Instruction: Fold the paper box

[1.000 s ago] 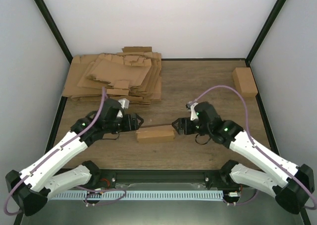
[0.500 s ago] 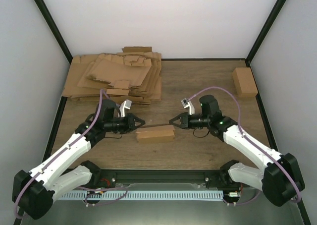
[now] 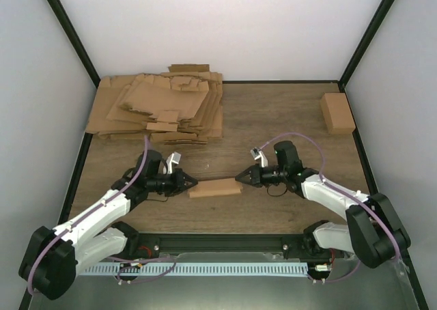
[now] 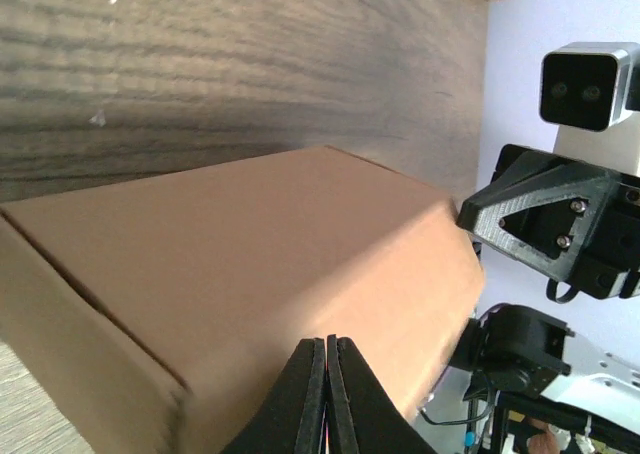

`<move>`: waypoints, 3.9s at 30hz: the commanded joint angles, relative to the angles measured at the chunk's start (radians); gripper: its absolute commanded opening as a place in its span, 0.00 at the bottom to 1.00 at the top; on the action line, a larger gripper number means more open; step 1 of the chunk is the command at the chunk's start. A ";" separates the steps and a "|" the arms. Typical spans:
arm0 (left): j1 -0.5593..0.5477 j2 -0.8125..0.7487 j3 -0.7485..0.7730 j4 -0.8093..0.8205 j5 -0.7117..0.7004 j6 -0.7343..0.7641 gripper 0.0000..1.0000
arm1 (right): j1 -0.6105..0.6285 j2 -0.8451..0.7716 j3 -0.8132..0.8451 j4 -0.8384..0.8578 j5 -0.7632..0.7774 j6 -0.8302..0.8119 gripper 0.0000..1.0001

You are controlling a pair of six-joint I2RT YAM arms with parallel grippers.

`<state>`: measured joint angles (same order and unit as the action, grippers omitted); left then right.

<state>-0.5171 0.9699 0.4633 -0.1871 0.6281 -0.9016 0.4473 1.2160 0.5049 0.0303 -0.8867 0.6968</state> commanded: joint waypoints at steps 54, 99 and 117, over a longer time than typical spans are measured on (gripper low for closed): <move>0.011 0.101 -0.018 0.135 0.033 0.037 0.06 | -0.008 0.103 0.018 0.111 0.011 -0.065 0.01; 0.011 0.129 -0.048 0.188 0.098 0.053 0.06 | 0.000 0.115 0.088 0.116 -0.087 -0.121 0.01; 0.012 0.015 -0.046 0.220 0.122 0.062 0.05 | 0.013 0.295 -0.019 0.324 -0.128 -0.105 0.01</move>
<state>-0.5083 1.0718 0.4206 0.0151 0.7315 -0.8440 0.4580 1.4700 0.4835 0.3309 -1.0439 0.6094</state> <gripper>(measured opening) 0.054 0.009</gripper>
